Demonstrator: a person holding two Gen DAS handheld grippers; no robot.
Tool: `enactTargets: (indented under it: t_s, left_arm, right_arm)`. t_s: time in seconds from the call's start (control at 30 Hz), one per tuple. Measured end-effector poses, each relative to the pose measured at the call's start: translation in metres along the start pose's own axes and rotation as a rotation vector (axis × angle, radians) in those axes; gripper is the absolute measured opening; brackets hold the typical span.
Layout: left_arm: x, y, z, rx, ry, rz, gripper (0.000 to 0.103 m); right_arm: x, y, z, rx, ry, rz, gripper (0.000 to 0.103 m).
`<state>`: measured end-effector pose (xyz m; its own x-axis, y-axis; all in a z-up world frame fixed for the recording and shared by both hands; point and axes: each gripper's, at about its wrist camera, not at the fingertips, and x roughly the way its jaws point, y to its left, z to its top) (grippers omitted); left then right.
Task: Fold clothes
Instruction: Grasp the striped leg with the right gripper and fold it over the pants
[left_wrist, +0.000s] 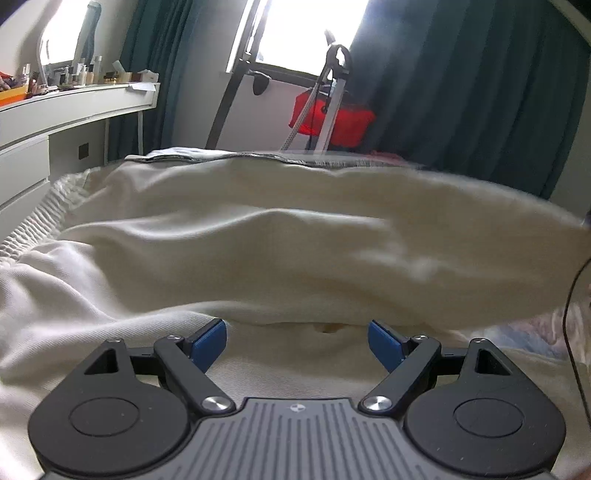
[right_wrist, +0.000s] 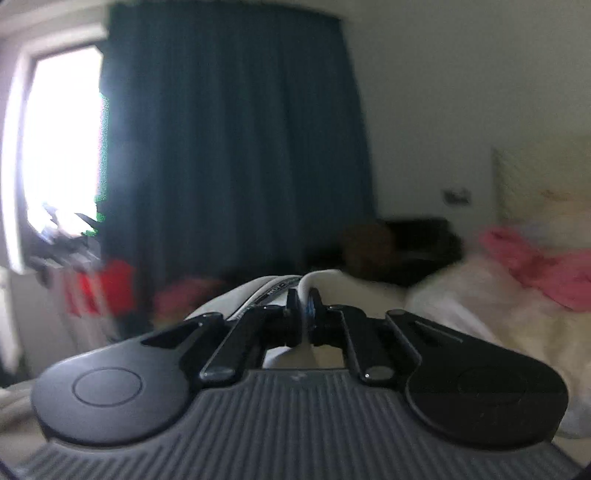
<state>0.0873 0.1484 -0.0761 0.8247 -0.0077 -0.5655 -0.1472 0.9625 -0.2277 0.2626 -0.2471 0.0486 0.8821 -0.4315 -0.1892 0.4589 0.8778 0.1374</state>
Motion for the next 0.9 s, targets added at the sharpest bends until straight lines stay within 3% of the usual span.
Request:
enactTargets:
  t_s: [0.1,0.17,0.2,0.23,0.27,0.33,0.43,0.57,0.67,0.73,0.9]
  left_arm:
    - [0.010,-0.005,-0.004,0.023,0.018,0.001,0.085]
    - [0.019,-0.009,-0.005,0.040,0.037,0.003,0.085]
    - [0.022,-0.011,-0.006,0.048,0.044,0.000,0.085]
    - [0.025,-0.014,-0.007,0.059,0.049,-0.004,0.085]
    - [0.027,-0.017,-0.008,0.071,0.053,-0.008,0.085]
    - [0.030,-0.024,-0.012,0.104,0.055,-0.011,0.085]
    - [0.031,-0.030,-0.020,0.134,0.072,-0.018,0.085]
    - [0.028,-0.032,-0.024,0.096,0.104,-0.042,0.085]
    - [0.023,-0.031,-0.022,0.048,0.110,-0.039,0.085]
    - [0.018,-0.034,-0.022,0.041,0.101,-0.027,0.085]
    - [0.009,-0.044,-0.024,0.013,0.097,-0.021,0.085]
  right_arm:
    - [0.043,-0.018,-0.022,-0.024,0.194,-0.006,0.013]
    - [0.053,-0.033,-0.035,0.001,0.276,0.024,0.036]
    - [0.052,-0.041,-0.041,0.023,0.286,0.040,0.064]
    - [0.045,-0.050,-0.045,0.024,0.283,0.059,0.082]
    - [0.037,-0.059,-0.048,0.022,0.278,0.079,0.085]
    - [0.023,-0.079,-0.052,0.024,0.281,0.126,0.083]
    - [0.015,-0.125,-0.062,0.168,0.329,0.182,0.083]
    - [0.022,-0.191,-0.087,0.495,0.437,0.244,0.084]
    - [0.039,-0.226,-0.115,0.724,0.531,0.247,0.070]
    - [0.054,-0.235,-0.129,0.796,0.574,0.232,0.065]
    - [0.089,-0.239,-0.151,0.804,0.595,0.238,0.047]
